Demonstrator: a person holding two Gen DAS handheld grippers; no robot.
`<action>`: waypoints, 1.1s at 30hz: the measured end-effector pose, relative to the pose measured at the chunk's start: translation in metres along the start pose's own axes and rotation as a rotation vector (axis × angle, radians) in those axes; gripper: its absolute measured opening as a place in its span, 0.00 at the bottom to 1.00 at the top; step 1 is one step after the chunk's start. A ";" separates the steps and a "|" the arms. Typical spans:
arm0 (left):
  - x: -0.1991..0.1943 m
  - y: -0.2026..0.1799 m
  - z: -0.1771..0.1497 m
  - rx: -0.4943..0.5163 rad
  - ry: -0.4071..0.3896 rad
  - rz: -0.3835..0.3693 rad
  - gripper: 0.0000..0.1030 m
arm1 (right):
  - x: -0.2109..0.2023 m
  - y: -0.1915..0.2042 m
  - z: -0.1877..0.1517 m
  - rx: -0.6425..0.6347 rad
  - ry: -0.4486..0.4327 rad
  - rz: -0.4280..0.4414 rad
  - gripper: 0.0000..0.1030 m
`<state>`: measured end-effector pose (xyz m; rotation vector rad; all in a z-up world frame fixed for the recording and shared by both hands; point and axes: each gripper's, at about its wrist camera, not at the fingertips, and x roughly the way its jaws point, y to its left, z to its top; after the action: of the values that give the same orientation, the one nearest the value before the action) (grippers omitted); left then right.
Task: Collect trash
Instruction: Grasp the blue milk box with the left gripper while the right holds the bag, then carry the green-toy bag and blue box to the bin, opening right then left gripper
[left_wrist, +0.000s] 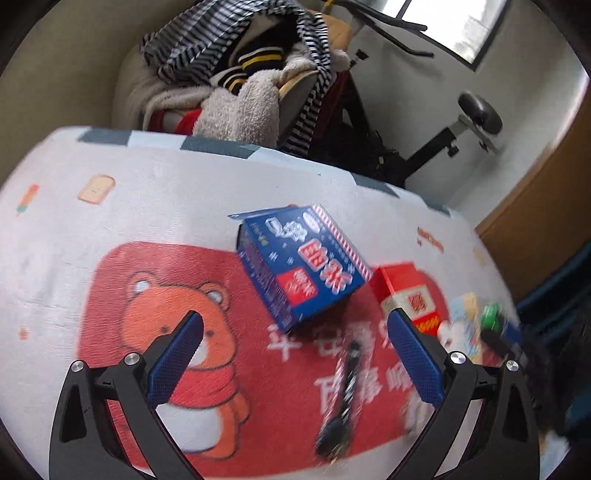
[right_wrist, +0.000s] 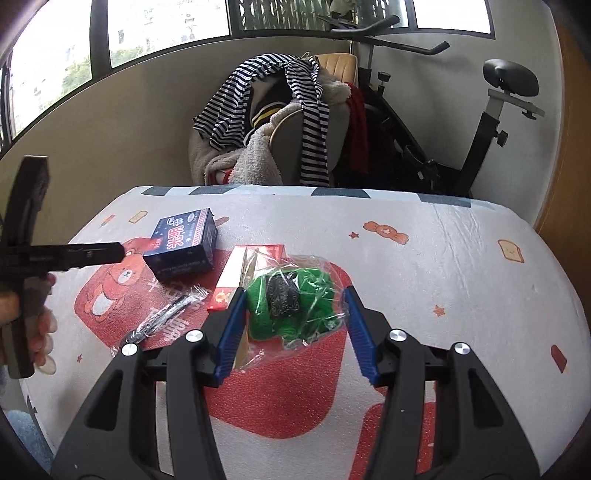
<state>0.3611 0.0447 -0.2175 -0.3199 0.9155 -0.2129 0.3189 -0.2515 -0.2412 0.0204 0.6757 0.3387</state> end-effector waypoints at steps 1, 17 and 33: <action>0.005 -0.001 0.006 -0.026 0.001 -0.017 0.94 | 0.000 0.003 -0.001 0.001 -0.003 -0.002 0.52; 0.088 -0.020 0.049 -0.065 0.107 0.287 0.95 | 0.005 0.000 -0.007 0.030 -0.023 0.022 0.52; -0.019 -0.017 0.011 0.066 0.041 0.072 0.77 | -0.012 0.019 -0.013 -0.040 -0.044 -0.014 0.52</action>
<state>0.3579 0.0366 -0.1911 -0.2217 0.9571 -0.1840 0.2966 -0.2382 -0.2418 -0.0151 0.6251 0.3374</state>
